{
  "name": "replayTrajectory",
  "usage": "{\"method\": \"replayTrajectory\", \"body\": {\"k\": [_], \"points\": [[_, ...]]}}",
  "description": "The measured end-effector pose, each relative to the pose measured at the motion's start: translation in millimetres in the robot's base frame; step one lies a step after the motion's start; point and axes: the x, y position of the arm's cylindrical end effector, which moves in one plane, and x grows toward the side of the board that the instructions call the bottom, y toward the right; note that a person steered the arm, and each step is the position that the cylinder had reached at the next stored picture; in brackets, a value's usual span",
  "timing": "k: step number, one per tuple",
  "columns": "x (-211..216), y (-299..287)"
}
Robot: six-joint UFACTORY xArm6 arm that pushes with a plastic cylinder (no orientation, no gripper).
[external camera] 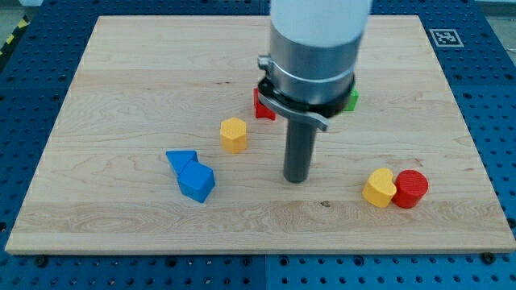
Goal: Move the yellow heart closer to the yellow hexagon
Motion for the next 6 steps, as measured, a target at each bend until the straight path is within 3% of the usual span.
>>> {"method": "replayTrajectory", "body": {"k": [2, 3, 5, 6], "points": [[47, 90], [41, 142], [14, 136], [14, 106]]}}
